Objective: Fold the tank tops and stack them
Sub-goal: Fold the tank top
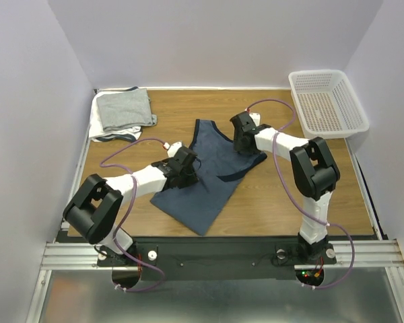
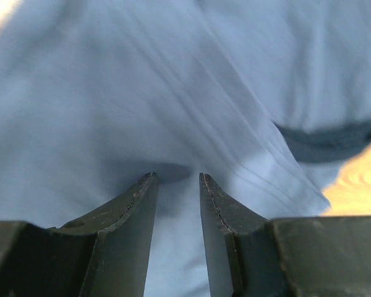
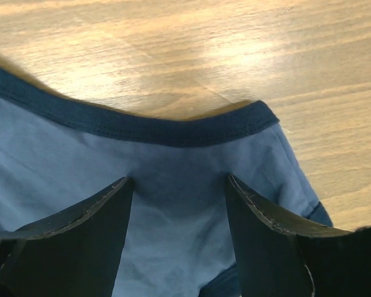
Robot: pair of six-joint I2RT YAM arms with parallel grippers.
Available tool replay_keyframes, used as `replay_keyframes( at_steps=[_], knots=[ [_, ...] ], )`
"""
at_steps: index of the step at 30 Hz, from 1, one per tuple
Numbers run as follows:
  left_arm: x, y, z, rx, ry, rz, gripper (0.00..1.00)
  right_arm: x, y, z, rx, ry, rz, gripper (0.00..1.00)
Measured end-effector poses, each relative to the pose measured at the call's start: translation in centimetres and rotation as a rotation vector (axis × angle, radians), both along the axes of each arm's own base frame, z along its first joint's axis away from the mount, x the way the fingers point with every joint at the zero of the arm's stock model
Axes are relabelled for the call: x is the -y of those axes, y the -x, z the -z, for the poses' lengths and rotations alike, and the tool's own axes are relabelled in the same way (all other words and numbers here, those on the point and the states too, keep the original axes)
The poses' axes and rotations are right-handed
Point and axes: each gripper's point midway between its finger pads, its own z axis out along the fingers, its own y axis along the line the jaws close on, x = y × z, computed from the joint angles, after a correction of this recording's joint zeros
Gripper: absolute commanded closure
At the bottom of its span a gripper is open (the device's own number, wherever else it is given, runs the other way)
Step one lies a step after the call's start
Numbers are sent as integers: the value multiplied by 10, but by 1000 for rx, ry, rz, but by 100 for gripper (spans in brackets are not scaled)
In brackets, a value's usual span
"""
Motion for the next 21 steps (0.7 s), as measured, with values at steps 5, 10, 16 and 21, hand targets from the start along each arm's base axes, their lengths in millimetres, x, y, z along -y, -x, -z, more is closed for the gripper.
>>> replay_keyframes(
  at_steps=[5,10,16,21],
  knots=[
    [-25,-20,11,-11,-33,-62,56,15,25,5,-8,9,17,34],
    [-26,-49,10,-3,-54,-68,56,28,69,7,-42,-27,34,35],
    [-13,-108,7,27,-127,-27,57,26,135,2,-78,-138,36,34],
    [7,-154,4,75,-186,56,56,2,162,-30,-11,-288,2,27]
  ],
)
